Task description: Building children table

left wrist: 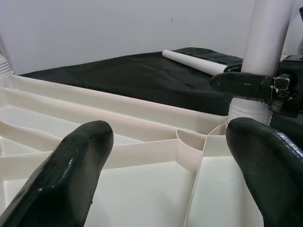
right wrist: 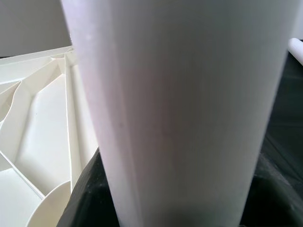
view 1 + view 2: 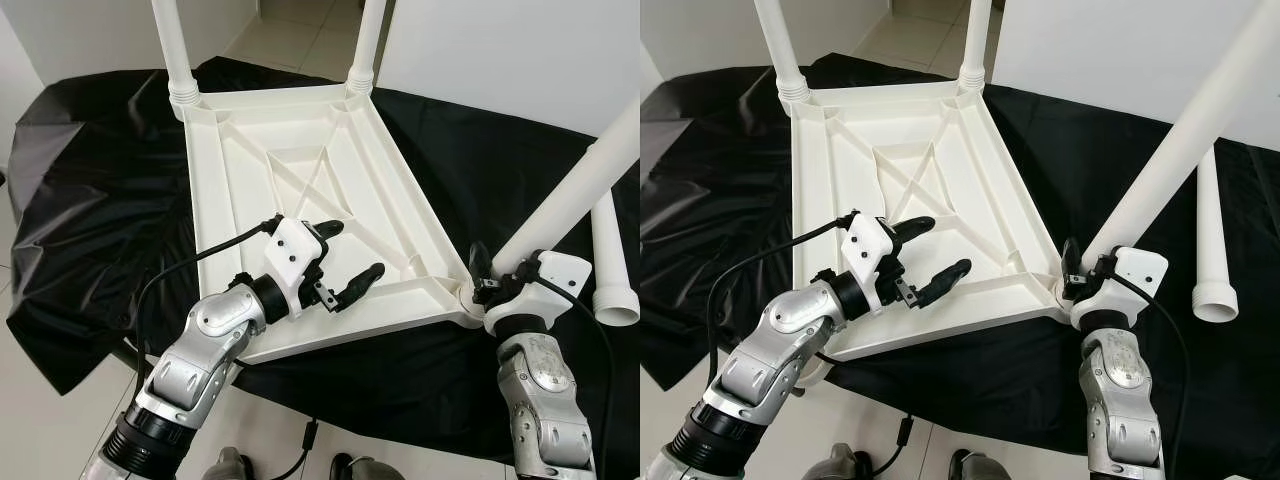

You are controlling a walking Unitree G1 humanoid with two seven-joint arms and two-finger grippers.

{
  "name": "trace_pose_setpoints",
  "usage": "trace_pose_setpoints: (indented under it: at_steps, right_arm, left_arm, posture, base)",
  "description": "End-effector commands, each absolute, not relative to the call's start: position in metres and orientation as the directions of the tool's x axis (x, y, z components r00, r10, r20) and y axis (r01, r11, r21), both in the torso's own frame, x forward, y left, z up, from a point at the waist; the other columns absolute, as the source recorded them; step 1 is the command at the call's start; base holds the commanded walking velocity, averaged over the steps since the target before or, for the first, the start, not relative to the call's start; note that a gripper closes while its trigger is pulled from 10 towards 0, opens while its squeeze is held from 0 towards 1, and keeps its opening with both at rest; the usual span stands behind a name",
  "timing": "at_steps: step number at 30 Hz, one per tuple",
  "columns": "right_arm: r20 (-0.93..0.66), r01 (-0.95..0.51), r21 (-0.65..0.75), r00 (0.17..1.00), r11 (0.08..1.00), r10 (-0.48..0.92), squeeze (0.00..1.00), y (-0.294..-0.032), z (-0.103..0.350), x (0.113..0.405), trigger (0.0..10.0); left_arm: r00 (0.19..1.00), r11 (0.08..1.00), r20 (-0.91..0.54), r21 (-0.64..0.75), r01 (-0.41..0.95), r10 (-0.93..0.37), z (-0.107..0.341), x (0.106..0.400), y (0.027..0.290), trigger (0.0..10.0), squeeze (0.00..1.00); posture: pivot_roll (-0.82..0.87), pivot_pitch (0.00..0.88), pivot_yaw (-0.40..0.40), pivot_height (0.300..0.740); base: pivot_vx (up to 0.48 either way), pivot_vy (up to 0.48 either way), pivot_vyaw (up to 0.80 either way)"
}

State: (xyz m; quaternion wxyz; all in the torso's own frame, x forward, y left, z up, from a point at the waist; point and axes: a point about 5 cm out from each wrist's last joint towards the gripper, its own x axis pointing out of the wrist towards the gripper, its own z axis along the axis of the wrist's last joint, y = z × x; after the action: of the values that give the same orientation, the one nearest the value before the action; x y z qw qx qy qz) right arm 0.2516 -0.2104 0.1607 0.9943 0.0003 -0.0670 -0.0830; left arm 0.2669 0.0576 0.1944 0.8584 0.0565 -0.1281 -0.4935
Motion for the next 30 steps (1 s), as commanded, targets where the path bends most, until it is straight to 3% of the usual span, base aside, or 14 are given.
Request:
trace_pose_setpoints:
  at_steps: [1,10,19,30]
  right_arm:
    - [-0.093,0.192,0.003,0.977,0.981,-0.191,0.0,-0.213,0.117,0.241,10.0]
    - [-0.066,0.196,-0.002,0.978,0.981,-0.196,0.0,-0.21,0.118,0.237,10.0]
    - [0.03,0.204,0.112,0.978,0.973,-0.209,0.0,-0.213,0.118,0.226,10.0]
    - [0.0,0.215,0.095,0.976,0.972,-0.216,0.0,-0.214,0.112,0.225,10.0]
  left_arm:
    - [0.449,0.477,0.163,0.228,0.849,-0.878,0.196,0.263,0.056,10.0,0.0]
    - [0.448,0.475,0.165,0.222,0.851,-0.879,0.197,0.262,0.056,10.0,0.0]
    - [0.445,0.472,0.163,0.223,0.853,-0.881,0.198,0.262,0.057,10.0,0.0]
    - [0.442,0.468,0.157,0.225,0.854,-0.883,0.198,0.262,0.057,10.0,0.0]
  posture:
    - [0.02,0.187,-0.004,0.74]
    - [0.02,0.189,-0.003,0.74]
    - [0.02,0.189,0.01,0.74]
    - [0.02,0.193,0.01,0.74]
  base:
    - [0.0,0.0,0.0]
    - [0.0,0.0,0.0]
    - [0.0,0.0,0.0]
    - [0.0,0.0,0.0]
